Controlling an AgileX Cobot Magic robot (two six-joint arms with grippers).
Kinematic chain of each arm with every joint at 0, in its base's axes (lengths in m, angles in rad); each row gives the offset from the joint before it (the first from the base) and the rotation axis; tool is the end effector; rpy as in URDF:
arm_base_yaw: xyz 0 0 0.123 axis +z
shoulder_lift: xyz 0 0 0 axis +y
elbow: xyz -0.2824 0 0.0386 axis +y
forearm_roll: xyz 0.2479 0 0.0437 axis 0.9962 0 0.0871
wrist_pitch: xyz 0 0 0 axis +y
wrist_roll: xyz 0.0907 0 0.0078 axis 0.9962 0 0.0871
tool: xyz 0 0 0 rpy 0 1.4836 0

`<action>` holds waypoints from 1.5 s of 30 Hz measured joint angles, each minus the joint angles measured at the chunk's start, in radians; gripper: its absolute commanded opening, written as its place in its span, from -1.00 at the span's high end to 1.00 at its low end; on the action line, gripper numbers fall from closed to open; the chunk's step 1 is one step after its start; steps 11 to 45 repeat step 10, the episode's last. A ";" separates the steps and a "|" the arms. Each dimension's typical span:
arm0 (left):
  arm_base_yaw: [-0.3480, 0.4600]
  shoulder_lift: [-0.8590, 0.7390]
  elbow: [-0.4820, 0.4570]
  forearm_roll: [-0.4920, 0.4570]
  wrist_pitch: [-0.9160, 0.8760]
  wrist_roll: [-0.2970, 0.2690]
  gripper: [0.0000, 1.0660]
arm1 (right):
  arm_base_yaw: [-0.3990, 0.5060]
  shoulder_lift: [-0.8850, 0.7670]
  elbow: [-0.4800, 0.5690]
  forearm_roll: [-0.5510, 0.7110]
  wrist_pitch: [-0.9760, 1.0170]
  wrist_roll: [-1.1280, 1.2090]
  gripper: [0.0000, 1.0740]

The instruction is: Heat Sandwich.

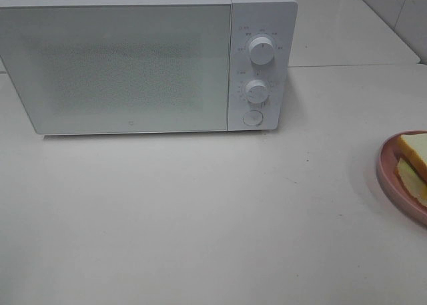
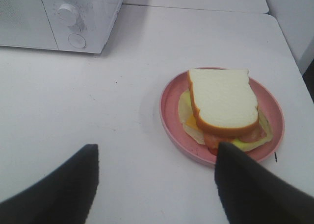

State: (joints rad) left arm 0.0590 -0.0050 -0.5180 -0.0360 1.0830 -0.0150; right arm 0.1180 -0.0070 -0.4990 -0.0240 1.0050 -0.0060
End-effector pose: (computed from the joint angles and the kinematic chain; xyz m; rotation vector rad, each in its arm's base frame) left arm -0.0085 -0.0034 0.2803 -0.0729 2.0418 -0.0155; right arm -0.0034 -0.0023 0.2815 -0.1225 1.9789 0.0442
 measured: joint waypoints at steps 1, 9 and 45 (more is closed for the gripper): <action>0.000 0.000 0.000 0.000 0.000 0.000 -0.26 | 0.000 0.000 0.000 0.000 0.000 0.000 -0.23; 0.000 0.000 0.000 0.000 0.000 0.000 -0.26 | 0.000 0.000 0.000 0.000 0.000 0.000 -0.23; 0.000 0.000 0.000 0.000 0.000 0.000 -0.26 | 0.000 0.000 0.000 0.000 0.000 0.000 -0.23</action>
